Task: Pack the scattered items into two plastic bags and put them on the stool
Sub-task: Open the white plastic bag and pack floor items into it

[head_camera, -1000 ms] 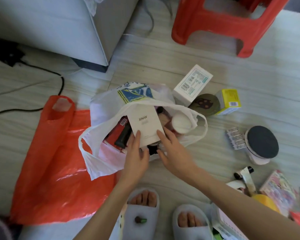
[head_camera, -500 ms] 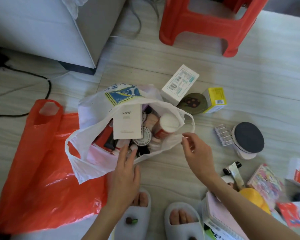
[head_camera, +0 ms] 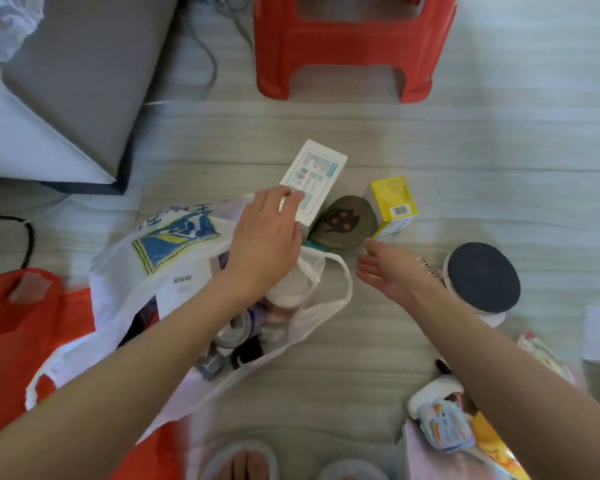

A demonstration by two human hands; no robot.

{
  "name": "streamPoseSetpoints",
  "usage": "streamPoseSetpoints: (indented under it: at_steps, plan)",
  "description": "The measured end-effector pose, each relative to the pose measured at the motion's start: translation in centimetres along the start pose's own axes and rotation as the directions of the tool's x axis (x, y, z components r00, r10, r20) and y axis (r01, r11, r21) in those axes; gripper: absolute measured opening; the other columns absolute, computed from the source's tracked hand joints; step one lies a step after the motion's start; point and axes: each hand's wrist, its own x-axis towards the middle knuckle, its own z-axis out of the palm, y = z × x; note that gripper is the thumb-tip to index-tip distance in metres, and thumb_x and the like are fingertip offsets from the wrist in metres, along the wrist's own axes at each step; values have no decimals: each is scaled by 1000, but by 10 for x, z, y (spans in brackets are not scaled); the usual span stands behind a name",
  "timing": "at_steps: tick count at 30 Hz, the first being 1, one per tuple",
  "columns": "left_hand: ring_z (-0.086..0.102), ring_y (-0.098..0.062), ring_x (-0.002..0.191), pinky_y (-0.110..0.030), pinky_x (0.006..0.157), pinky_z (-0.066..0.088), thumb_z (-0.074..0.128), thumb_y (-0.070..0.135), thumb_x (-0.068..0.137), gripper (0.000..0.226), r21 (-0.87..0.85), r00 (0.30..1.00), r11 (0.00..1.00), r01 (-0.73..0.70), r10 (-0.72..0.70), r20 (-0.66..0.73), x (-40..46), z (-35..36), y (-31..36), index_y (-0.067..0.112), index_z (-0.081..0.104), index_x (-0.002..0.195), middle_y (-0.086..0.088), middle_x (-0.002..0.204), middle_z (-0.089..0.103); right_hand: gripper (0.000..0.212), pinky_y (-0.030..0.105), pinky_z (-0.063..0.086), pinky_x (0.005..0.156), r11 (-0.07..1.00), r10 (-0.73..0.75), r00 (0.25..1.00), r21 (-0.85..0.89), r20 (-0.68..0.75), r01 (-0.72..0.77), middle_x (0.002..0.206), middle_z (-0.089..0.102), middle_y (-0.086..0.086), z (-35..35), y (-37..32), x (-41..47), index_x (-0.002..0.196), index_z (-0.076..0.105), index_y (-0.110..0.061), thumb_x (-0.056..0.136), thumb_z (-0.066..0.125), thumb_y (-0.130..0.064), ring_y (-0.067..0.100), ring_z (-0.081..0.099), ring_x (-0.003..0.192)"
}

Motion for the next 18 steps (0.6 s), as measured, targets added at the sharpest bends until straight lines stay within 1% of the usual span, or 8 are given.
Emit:
streamPoseSetpoints:
  at_steps: [1,3,5,7,8,12,14,18]
  plan:
    - [39,-35,122,-45,97,39,47,21,89,52,23,988,998,59,-62,142,17,8,-3,5,34,137,-21,140,36,15,29,50,71,1000,20,1000,-2,17,-20,80,51,6,5,-1,7,91,51,-13,95,48,-27,17,53,74]
    - [21,-37,134,-45,106,28,51,36,90,76,89,895,979,181,-202,397,42,26,-9,9,7,146,-21,151,11,16,22,51,58,998,50,998,37,46,-52,77,51,4,13,-2,19,92,51,-14,96,46,-29,10,56,60]
    - [22,-39,133,-46,104,30,56,49,84,94,101,817,951,292,-303,491,54,41,-13,13,-5,146,-22,149,8,16,20,50,50,988,57,995,136,79,-67,79,56,4,16,-4,27,95,54,-14,97,45,-27,7,61,53]
    - [29,-38,126,-44,98,36,59,51,81,99,80,818,935,346,-342,464,57,51,-13,16,-6,146,-22,143,17,23,28,53,73,975,60,995,207,85,-76,95,62,7,20,-5,33,114,54,-10,97,46,-22,20,67,85]
    - [31,-36,124,-43,96,37,60,49,80,98,66,830,932,357,-348,436,56,53,-13,16,-5,146,-22,140,21,28,32,51,79,971,71,994,222,81,-87,98,63,8,21,-5,35,121,52,-8,97,46,-19,24,65,88]
    - [34,-35,119,-40,95,37,63,43,79,97,-15,857,922,386,-353,377,53,50,-11,19,-2,146,-21,134,28,22,23,51,53,981,17,998,194,59,-28,92,62,9,24,-5,30,117,52,-10,96,44,-14,16,59,67]
    - [37,-35,117,-41,95,38,64,41,77,98,-85,863,906,414,-361,353,55,44,-13,22,-3,147,-21,131,31,11,20,50,51,991,-76,994,118,76,67,95,63,10,23,-7,24,100,55,-13,96,45,-13,17,60,67]
    - [48,-34,111,-39,92,43,60,44,78,92,-256,833,807,532,-444,330,64,19,-13,29,0,146,-18,130,37,18,14,47,46,953,-302,951,4,69,303,84,64,6,19,-11,2,81,57,-15,95,47,-9,12,61,66]
